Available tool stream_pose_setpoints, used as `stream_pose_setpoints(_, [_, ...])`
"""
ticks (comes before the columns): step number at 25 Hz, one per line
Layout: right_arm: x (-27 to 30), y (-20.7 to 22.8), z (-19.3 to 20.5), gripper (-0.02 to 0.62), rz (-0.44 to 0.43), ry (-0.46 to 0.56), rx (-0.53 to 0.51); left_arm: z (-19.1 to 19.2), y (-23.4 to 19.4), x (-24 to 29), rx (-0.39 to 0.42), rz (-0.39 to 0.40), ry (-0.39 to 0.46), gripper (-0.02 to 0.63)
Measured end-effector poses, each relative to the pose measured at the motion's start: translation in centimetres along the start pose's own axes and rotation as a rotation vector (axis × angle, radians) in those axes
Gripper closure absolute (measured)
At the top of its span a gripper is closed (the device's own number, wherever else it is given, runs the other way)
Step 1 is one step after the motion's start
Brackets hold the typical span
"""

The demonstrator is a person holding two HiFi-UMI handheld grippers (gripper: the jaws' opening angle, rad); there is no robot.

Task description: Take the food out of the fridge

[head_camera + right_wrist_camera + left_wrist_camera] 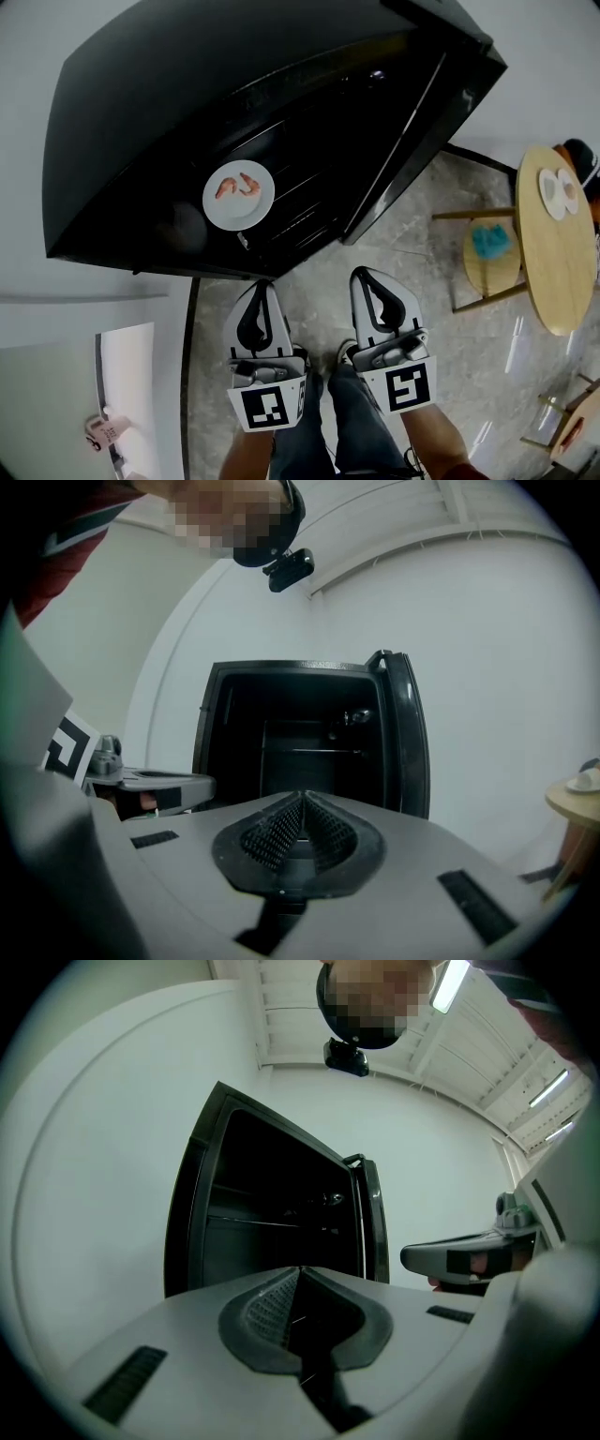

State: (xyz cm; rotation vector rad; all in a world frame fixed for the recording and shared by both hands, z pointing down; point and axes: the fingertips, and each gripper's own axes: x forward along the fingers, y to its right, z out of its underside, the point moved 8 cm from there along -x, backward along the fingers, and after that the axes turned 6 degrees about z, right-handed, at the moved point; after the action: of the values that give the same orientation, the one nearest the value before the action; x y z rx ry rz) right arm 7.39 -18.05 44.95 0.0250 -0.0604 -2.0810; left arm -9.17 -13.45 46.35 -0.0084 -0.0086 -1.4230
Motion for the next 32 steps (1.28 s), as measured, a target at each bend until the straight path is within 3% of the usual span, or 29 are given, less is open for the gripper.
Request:
stream_pose_setpoints(7, [0.4, 0.9, 4.6, 0.572, 0.003, -0.039, -0.032, 4.1, 0.2, 0.2, -0.002, -0.026, 0.01, 0.592])
stream_pose_setpoints(14, [0.8, 1.5, 6.3, 0.572, 0.011, -0.046, -0.044, 6.2, 1.0, 0.9, -0.011, -0.024, 0.028, 0.592])
stream_pose_setpoints(27, [1.7, 0.8, 7.2, 0.572, -0.022, -0.071, -0.013, 6.4, 0.3, 1.0, -0.003, -0.058, 0.04, 0.592])
stream_pose_setpoints(32, [2.4, 0.1, 7.5, 0.572, -0.104, -0.051, -0.033, 6.4, -0.1, 0.7, -0.04, -0.087, 0.028, 0.592])
